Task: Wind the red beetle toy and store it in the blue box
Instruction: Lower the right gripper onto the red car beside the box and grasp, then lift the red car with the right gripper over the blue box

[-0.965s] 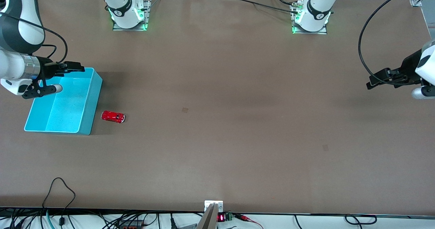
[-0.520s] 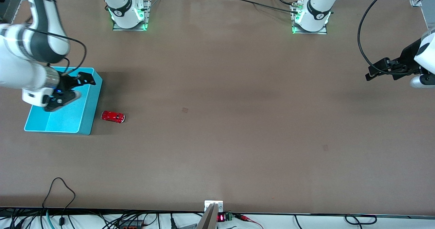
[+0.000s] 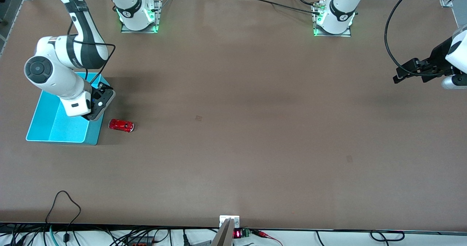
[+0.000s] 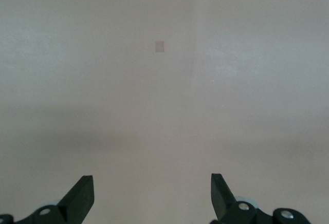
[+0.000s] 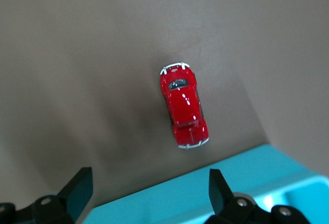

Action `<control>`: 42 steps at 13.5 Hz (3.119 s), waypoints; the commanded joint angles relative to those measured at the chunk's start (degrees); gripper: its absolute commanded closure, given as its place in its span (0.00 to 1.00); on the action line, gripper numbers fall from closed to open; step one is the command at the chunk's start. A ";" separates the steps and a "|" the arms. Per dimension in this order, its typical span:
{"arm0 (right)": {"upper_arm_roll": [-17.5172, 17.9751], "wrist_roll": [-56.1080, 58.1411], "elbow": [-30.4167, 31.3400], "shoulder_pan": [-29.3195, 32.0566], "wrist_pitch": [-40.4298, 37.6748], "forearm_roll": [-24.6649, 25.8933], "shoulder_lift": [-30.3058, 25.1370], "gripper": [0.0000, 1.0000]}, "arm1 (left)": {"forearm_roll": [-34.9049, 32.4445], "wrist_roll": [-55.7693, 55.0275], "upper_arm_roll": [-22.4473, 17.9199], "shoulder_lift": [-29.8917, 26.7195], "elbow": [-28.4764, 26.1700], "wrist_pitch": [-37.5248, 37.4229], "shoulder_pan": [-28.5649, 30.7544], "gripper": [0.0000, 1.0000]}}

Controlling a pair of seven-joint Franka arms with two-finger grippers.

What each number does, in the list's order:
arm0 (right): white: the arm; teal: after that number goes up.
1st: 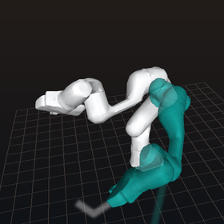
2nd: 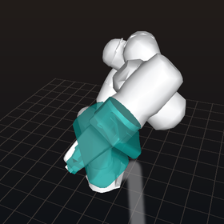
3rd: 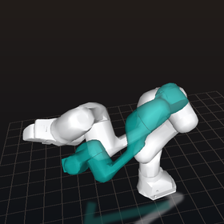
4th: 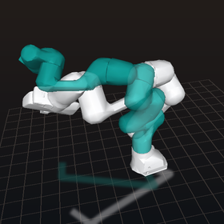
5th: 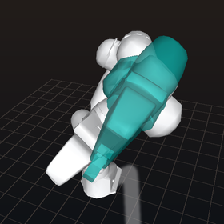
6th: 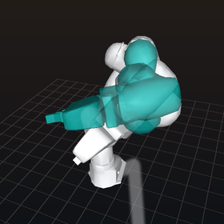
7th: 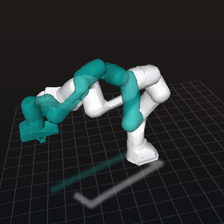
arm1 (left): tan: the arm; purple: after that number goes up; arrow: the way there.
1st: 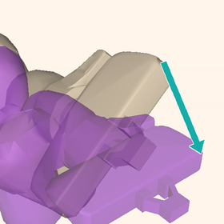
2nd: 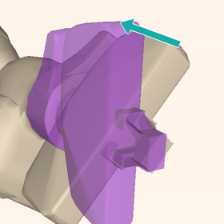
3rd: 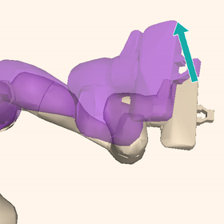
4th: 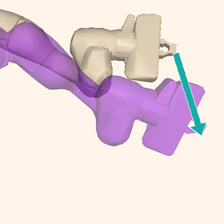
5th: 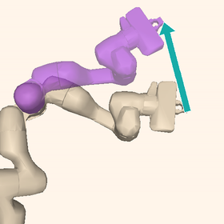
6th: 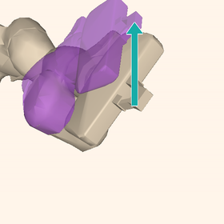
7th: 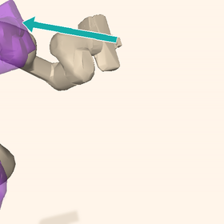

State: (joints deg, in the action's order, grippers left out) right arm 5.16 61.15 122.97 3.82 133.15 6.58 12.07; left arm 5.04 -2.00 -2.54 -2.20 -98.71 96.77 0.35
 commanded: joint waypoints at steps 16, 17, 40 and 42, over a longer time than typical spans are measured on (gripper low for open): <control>1.25 15.76 0.17 1.46 21.80 0.63 14.38 0.53 | -1.18 0.33 -0.01 1.06 0.89 3.52 1.49 0.00; 1.25 15.76 0.26 1.46 21.80 0.54 14.30 0.71 | -1.18 0.33 -0.01 1.06 0.89 3.34 1.49 0.00; -19.93 -45.14 3.50 1.55 6.40 -2.71 2.94 0.99 | -2.49 2.96 0.78 -0.26 0.80 -0.71 1.40 0.00; -19.84 -47.68 4.12 1.55 7.47 -2.88 4.88 0.99 | -2.49 2.88 0.78 -0.26 0.80 -0.71 1.40 0.00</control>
State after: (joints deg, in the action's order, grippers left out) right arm -14.84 16.19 126.30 5.59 139.40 4.45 16.02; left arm 3.52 -0.34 -1.90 -1.87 -98.30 97.13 1.44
